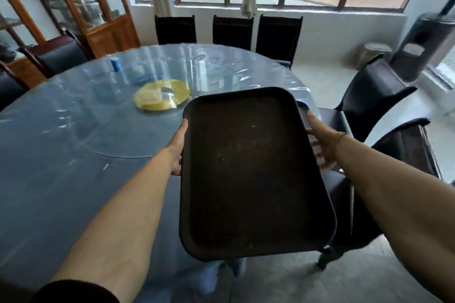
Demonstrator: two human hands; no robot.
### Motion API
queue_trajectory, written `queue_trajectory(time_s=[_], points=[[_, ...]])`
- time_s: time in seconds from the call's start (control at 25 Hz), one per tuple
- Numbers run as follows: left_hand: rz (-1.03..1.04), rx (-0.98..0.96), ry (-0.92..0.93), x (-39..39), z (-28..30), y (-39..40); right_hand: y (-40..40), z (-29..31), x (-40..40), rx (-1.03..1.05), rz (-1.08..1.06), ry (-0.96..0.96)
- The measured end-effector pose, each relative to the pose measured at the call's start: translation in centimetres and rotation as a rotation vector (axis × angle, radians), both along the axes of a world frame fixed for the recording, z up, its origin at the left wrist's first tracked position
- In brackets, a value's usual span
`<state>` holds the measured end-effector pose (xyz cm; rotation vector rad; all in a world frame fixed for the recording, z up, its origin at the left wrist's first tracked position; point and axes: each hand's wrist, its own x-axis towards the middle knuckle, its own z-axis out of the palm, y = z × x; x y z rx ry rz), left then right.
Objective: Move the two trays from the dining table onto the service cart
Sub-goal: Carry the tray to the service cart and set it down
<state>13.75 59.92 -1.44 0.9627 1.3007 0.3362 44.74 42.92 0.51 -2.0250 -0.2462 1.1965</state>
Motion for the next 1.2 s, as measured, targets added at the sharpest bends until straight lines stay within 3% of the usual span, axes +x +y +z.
queue_trajectory(time_s=[0.76,1.2], points=[[-0.718,0.085,0.054,30.1,2.9,-29.3,-46.1,2.9,13.4,0.068,-0.613,-0.021],[-1.082,0.111,-0.015,45.7,1.8,-44.7,-64.5,1.7,14.3,0.137,-1.069,0.001]])
